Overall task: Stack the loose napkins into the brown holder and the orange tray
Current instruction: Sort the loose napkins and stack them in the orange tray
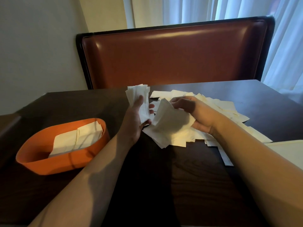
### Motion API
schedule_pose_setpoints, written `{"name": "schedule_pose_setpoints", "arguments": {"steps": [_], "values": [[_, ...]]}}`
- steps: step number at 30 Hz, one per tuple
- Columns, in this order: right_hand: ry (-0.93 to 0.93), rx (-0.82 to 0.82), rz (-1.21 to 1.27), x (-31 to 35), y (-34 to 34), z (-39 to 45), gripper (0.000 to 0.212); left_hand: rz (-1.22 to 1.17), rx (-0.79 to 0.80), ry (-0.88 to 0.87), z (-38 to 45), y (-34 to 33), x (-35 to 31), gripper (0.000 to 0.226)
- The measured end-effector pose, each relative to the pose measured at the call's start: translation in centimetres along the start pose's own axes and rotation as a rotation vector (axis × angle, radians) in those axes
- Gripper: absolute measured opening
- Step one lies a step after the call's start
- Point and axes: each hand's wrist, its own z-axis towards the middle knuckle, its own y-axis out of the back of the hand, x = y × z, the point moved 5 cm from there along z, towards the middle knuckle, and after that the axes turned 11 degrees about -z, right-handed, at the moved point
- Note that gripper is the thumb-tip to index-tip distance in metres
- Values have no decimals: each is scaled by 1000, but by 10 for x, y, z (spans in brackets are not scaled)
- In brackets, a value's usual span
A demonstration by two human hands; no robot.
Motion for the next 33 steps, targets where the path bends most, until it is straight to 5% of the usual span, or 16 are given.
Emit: {"name": "schedule_pose_setpoints", "arguments": {"steps": [4, 10, 16, 24, 33], "values": [[-37, 97, 92, 2, -9, -3, 9, -16, 145, 163, -12, -11, 6, 40], [-44, -96, -81, -8, 2, 4, 10, -83, 298, 311, -17, -20, 15, 64], [-96, -200, -73, -21, 8, 11, 16, 101, 343, 287, -14, -16, 18, 46], [-145, -189, -177, -24, 6, 11, 50, 25, 153, 143, -2, -4, 10, 27], [-21, -413, -489, -16, 6, 11, 18, -87, -19, 170, 4, 5, 13, 17]]}}
